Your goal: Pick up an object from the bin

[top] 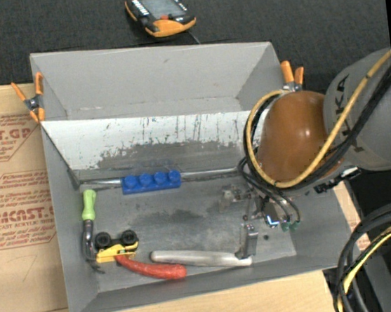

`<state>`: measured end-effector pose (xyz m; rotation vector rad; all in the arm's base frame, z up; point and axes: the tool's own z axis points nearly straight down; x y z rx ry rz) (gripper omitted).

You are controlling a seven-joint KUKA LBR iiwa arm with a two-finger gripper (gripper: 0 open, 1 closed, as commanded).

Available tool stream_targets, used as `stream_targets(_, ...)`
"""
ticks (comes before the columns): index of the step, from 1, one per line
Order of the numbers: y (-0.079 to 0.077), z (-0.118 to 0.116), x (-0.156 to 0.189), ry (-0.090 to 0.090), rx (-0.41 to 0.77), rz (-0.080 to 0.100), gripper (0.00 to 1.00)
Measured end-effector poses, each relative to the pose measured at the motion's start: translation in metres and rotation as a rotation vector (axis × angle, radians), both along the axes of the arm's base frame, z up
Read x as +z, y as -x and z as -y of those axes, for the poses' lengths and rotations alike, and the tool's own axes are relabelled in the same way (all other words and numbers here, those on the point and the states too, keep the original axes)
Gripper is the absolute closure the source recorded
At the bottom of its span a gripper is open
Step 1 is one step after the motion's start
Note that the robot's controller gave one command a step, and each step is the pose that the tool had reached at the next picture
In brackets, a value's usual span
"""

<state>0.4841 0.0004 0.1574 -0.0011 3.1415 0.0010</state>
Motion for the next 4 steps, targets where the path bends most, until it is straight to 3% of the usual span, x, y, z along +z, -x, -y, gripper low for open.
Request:
stream_targets(1, 0.000, 0.000, 0.000, 0.000, 0.000, 0.000, 0.00)
stream_targets(2, -0.002, 0.035, -0.079, 0.001, 0.277, 0.005, 0.00)
stream_targets(3, -0.003, 0.042, -0.078, -0.001, 0.273, 0.005, 0.00)
stream_targets(4, -0.004, 0.043, -0.062, -0.001, 0.181, 0.005, 0.00)
